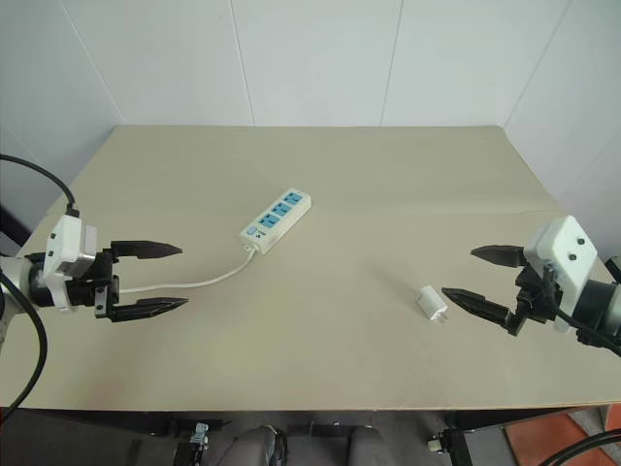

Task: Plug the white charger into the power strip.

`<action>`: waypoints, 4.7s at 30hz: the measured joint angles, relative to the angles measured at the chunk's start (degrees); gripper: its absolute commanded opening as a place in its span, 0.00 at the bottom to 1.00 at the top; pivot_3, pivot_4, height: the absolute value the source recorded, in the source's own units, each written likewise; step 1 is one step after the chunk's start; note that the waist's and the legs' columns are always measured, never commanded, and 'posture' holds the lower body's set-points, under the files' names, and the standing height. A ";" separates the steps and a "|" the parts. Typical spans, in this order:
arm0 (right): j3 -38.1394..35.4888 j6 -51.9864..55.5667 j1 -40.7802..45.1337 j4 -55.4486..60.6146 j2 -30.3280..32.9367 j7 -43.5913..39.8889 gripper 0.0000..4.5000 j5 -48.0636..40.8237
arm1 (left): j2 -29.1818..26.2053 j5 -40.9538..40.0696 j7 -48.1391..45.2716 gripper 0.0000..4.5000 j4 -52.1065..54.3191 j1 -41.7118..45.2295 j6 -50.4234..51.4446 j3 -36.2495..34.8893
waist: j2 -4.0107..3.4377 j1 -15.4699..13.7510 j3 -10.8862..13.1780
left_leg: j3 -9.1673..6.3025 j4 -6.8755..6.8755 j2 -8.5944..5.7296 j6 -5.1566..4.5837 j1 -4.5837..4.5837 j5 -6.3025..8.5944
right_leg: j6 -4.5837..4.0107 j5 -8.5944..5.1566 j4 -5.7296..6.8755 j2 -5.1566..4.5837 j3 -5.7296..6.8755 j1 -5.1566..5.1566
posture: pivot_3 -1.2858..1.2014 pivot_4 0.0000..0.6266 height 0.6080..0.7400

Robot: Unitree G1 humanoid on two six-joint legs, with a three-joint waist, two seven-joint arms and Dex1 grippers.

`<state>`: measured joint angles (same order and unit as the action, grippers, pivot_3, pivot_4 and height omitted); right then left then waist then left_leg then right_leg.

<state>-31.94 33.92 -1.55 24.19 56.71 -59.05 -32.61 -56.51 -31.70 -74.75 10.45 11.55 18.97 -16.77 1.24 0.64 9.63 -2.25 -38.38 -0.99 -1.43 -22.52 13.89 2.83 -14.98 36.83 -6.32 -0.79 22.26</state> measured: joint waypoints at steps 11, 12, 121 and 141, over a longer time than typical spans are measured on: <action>0.00 0.00 -0.07 0.00 0.00 -0.04 1.00 -0.08 | 0.01 0.00 0.01 1.00 0.00 -0.22 0.00 0.01 | 0.00 0.00 0.00 | 0.01 0.00 0.00 0.00 0.01 0.00 | 0.00 0.00 0.00 0.00 -0.01 0.00 | 0.52 0.24 1.00; 0.00 0.00 -0.07 0.00 0.00 -0.06 1.00 -0.08 | 0.01 0.00 0.02 1.00 0.00 -0.22 0.00 0.02 | 0.00 0.00 0.00 | 0.01 0.00 0.00 0.00 0.01 0.00 | 0.00 0.00 0.01 0.00 -0.01 0.00 | 0.52 0.24 1.00; 4.29 2.79 4.36 4.59 -1.51 7.19 1.00 -8.16 | 28.06 19.78 14.64 0.99 -33.78 8.76 -26.86 17.30 | 0.00 -1.20 -0.05 | 0.25 0.03 -0.07 0.00 0.16 0.00 | 0.03 0.06 0.04 -0.05 -0.16 -0.06 | 0.52 0.24 1.00; 6.47 3.04 8.18 0.79 0.26 6.06 1.00 -8.51 | 32.11 20.68 1.06 0.74 -39.26 14.51 -34.26 23.98 | -0.10 -1.37 -0.12 | 0.30 -0.01 -0.14 0.00 0.11 0.00 | 0.05 0.06 0.00 -0.07 -0.14 -0.06 | 0.52 0.24 1.00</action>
<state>-25.48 36.96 6.63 24.98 56.97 -52.99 -41.12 -24.40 -11.03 -73.69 -28.81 26.05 -15.30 7.21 1.14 -0.72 9.51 -1.95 -38.38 -1.13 -1.43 -22.40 13.89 2.88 -14.92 36.83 -6.39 -0.92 22.19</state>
